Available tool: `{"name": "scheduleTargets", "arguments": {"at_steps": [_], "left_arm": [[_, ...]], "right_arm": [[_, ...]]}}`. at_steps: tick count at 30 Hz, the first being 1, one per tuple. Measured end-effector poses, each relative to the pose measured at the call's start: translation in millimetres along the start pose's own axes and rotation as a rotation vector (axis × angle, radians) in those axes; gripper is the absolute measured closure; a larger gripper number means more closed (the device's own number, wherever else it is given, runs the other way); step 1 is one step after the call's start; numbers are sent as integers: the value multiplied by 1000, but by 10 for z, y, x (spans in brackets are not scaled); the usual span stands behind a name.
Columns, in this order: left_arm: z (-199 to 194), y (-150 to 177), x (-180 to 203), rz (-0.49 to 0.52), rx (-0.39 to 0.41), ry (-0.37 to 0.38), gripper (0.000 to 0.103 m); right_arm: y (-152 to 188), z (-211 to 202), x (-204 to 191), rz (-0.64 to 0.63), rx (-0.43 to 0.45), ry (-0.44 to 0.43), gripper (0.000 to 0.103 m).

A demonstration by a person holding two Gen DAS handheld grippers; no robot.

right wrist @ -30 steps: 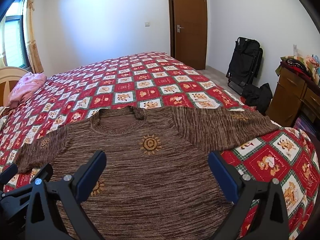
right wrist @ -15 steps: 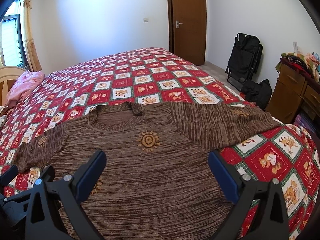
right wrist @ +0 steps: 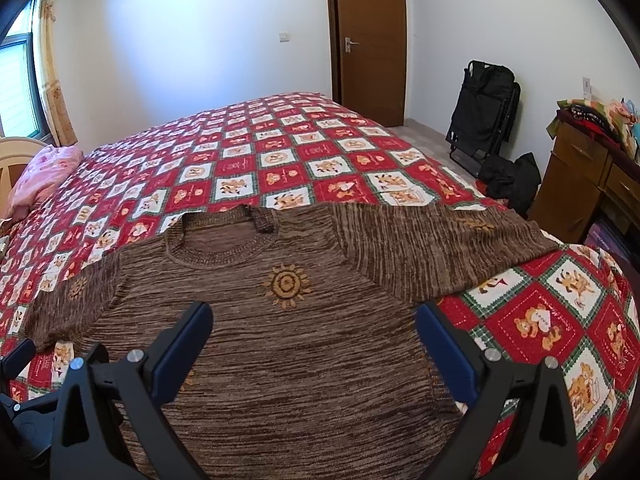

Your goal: Fold small clothes

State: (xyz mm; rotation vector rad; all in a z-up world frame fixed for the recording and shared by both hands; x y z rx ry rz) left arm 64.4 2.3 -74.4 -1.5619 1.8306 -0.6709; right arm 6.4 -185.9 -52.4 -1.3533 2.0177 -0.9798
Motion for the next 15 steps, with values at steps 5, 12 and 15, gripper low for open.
{"name": "scheduleTargets", "arguments": {"at_steps": [5, 12, 15], "left_arm": [[42, -42, 42, -6, -5, 20, 1], [154, -111, 202, 22, -21, 50, 1], [215, -159, 258, 19, -33, 70, 1]], "right_arm": [[-97, 12, 109, 9, 17, 18, 0], [-264, 54, 563, 52, 42, 76, 0], [-368, 48, 876, 82, 60, 106, 1]]}}
Point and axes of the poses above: each gripper's, at about its wrist camera, not at the fingertips, and z roughly the way its jaws point, x to its right, y to its underside, the point moved 8 cm from there along z, roughly the way its jaws point, and after that the axes turned 3 degrees about x, right-handed, at the moved point
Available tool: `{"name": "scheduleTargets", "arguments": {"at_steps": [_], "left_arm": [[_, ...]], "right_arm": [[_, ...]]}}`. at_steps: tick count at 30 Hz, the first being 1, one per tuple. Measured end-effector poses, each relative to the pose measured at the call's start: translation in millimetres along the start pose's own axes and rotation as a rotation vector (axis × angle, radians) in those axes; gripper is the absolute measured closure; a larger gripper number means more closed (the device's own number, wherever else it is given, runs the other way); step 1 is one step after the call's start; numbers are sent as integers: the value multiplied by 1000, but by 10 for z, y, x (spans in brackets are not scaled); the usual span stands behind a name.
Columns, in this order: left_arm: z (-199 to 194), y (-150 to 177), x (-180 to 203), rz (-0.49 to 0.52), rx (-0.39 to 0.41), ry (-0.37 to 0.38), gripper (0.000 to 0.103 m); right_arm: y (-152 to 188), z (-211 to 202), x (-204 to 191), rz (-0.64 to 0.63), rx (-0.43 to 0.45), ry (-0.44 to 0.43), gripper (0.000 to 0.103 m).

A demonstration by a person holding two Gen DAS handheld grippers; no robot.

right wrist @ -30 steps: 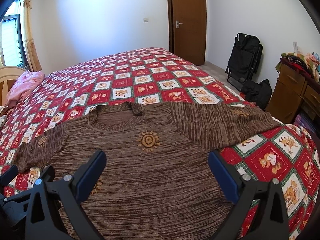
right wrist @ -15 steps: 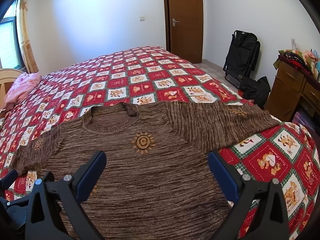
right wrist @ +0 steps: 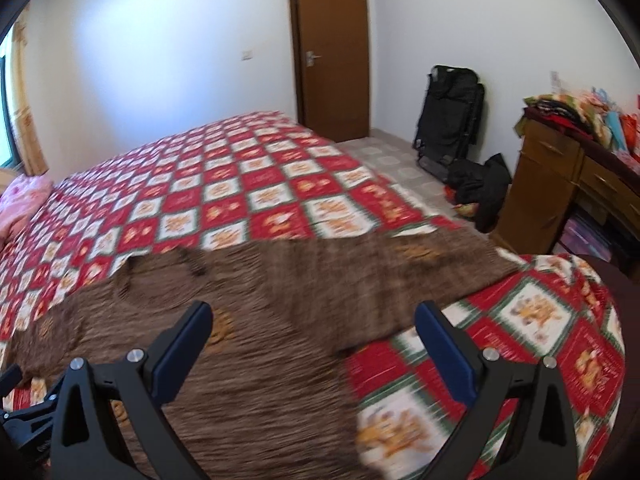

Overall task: Fold small clothes
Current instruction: 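Grasp the sweater sleeve end with the right gripper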

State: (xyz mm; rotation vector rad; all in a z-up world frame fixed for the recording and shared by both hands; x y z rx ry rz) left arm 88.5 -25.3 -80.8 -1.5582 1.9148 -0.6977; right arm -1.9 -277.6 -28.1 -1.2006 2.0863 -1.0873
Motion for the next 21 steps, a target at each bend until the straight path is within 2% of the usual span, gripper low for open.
{"name": "scheduleTargets", "arguments": {"at_steps": [3, 7, 9, 12, 16, 17, 19, 21], "left_arm": [[36, -82, 59, 11, 6, 4, 1], [91, -232, 123, 40, -2, 22, 1], [114, -378, 114, 22, -18, 51, 1], [104, -689, 77, 0, -16, 49, 1], [46, -1016, 118, 5, 12, 25, 1], [19, -1097, 163, 17, 32, 9, 1], [5, -1140, 213, 32, 47, -3, 1], [39, -1066, 316, 34, 26, 36, 1]], "right_arm": [[-101, 29, 341, 45, 18, 16, 8], [-183, 106, 916, 115, 7, 101, 14], [-202, 138, 1301, 198, -7, 132, 19], [-165, 165, 1893, 355, -59, 220, 25], [-65, 284, 2261, 493, -134, 191, 25], [-49, 326, 2282, 506, -148, 182, 28], [-14, 473, 2320, 520, -189, 167, 30], [-15, 688, 2281, 504, -242, 139, 36]]}}
Point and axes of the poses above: each gripper's, at about its wrist camera, not at the fingertips, and z roughly the way its jaws point, x to its right, y to its underside, the point moved 8 cm from there along z, roughly the way its jaws point, and after that the axes turned 3 degrees about x, right-handed, at the moved point
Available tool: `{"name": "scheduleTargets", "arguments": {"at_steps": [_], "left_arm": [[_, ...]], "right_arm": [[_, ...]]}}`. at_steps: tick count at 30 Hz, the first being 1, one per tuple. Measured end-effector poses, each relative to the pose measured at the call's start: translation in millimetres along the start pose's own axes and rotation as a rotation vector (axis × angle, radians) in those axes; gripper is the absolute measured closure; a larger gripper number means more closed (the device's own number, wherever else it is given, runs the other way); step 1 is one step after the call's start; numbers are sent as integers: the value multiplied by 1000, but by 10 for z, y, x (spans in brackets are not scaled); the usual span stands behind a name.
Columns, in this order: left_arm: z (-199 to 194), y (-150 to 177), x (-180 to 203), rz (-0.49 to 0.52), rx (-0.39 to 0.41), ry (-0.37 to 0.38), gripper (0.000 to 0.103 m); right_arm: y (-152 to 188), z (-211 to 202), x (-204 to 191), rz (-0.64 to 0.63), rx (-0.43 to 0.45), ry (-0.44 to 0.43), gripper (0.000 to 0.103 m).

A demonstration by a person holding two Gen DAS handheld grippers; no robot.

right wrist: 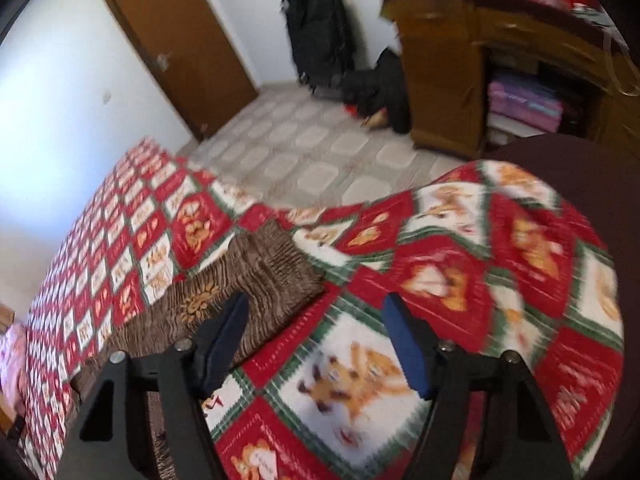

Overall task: Fold small clothes
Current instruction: 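Grasp the sweater sleeve end with the right gripper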

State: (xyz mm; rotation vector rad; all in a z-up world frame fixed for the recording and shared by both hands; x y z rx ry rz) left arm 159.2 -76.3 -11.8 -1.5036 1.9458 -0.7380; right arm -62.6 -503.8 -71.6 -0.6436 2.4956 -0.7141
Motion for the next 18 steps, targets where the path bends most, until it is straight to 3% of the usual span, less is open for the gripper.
{"name": "scheduleTargets", "arguments": {"at_steps": [4, 14, 16, 17, 18], "left_arm": [[159, 261, 182, 1, -51, 55, 1], [376, 528, 312, 46, -64, -10, 1], [382, 538, 291, 58, -51, -29, 1], [391, 542, 283, 63, -49, -39, 1], [400, 547, 274, 65, -50, -43, 1]], "right_arm": [[-21, 287, -108, -6, -59, 5, 37], [-29, 457, -194, -134, 12, 132, 36], [-7, 486, -242, -195, 17, 177, 45], [-15, 501, -263, -206, 16, 179, 61], [0, 522, -288, -222, 5, 170, 69]]}}
Point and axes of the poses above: each gripper's, at about its wrist camera, not at the fingertips, and z roughly the way its jaws point, x to its right, y to its underside, the point moved 8 cm from there along z, roughly the way its jaws point, and after that the axes turned 3 degrees about x, right-handed, at the moved point
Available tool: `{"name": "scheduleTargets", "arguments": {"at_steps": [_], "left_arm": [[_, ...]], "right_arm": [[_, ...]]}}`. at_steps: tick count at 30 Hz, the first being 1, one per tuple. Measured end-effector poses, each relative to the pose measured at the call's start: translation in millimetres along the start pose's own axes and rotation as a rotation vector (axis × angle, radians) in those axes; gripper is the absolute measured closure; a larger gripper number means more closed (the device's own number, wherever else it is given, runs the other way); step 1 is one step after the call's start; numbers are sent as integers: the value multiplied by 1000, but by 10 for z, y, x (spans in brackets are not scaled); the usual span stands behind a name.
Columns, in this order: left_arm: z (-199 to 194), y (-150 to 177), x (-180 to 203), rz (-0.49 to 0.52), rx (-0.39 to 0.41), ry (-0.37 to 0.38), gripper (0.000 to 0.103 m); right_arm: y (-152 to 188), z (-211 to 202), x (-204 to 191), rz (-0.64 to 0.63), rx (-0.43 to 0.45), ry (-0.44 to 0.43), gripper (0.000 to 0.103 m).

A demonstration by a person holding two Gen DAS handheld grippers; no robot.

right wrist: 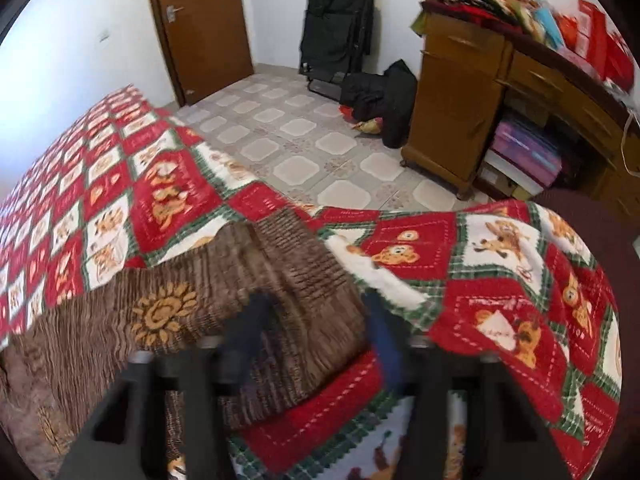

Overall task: Fold small clothes
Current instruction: 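Grasp the sweater sleeve end with the right gripper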

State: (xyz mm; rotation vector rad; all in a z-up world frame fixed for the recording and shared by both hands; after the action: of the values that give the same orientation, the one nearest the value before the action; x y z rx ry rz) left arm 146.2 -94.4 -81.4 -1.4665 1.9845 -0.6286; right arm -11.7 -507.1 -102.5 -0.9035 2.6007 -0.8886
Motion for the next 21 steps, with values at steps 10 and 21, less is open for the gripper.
{"name": "scheduleTargets", "arguments": {"at_steps": [10, 21], "left_arm": [[98, 37, -37, -20, -24, 18, 1], [76, 87, -64, -32, -33, 26, 1]], "right_arm": [[23, 23, -9, 51, -15, -72, 82], [26, 62, -184, 49, -14, -125, 52]]}}
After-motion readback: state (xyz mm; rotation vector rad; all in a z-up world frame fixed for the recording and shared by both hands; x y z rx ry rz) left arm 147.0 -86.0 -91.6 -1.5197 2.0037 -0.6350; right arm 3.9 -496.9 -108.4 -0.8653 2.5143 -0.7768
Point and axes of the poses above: each gripper's, at about its wrist camera, not at the fingertips, and z roughly the way its jaws point, x to its right, y to its underside, the point moved 8 cm from there along z, roughly the way its jaws point, and after that the axes turned 3 degrees about x, right-handed, at the moved point
